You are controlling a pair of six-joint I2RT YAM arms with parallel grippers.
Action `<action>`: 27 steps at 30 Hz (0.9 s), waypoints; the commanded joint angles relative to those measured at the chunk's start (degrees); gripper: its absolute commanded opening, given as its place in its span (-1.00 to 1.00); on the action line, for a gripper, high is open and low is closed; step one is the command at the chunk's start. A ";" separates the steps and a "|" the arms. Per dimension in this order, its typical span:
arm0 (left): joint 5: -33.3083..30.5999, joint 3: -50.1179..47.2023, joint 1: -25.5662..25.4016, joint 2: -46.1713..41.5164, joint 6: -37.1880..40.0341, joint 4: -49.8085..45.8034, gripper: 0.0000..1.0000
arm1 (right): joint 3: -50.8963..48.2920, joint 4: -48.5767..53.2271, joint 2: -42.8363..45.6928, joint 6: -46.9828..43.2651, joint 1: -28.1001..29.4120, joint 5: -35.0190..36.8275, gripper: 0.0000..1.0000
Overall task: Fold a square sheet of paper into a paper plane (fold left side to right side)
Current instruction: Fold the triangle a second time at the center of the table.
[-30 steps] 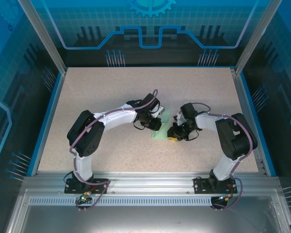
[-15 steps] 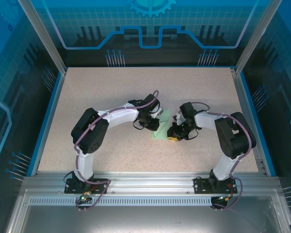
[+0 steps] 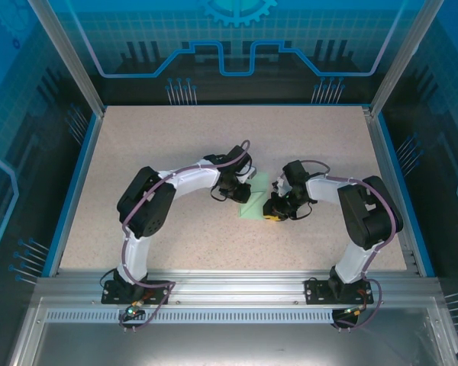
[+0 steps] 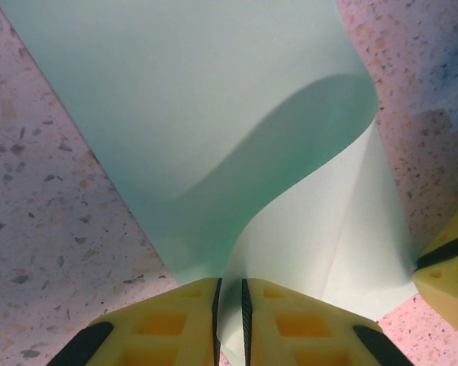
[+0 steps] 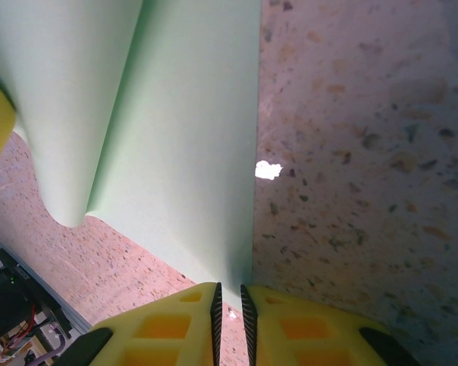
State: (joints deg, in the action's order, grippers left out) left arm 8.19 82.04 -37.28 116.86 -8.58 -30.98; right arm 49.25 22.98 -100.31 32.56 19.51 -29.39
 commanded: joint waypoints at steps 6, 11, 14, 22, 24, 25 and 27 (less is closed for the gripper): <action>-0.71 1.98 0.46 1.48 1.37 -0.44 -0.63 | -0.30 2.54 -2.92 -0.83 1.66 2.76 -0.62; -0.98 2.41 0.47 2.12 1.21 -0.39 -0.63 | -0.19 2.68 -3.08 -0.87 1.72 2.76 -0.62; -1.28 2.67 0.45 2.43 1.12 -0.56 -0.63 | -0.12 2.77 -3.20 -0.91 1.67 2.78 -0.61; -2.28 3.03 0.53 2.97 0.85 -0.73 -0.63 | 0.14 2.94 -3.50 -0.87 1.85 2.78 -0.61; -2.32 3.04 0.46 3.12 0.86 -0.75 -0.63 | 0.14 3.04 -3.59 -1.00 1.85 2.84 -0.61; -2.26 3.04 0.49 3.16 0.89 -0.75 -0.63 | 0.14 3.12 -3.65 -1.00 1.89 2.84 -0.61; -2.29 3.13 0.45 3.33 0.90 -0.66 -0.63 | 0.25 3.16 -3.75 -1.04 1.92 2.80 -0.61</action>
State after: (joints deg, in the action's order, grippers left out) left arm 6.66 83.22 -37.28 118.89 -8.58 -30.98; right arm 50.24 24.23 -100.95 32.34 19.53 -29.52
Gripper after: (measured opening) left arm 0.185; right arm 0.195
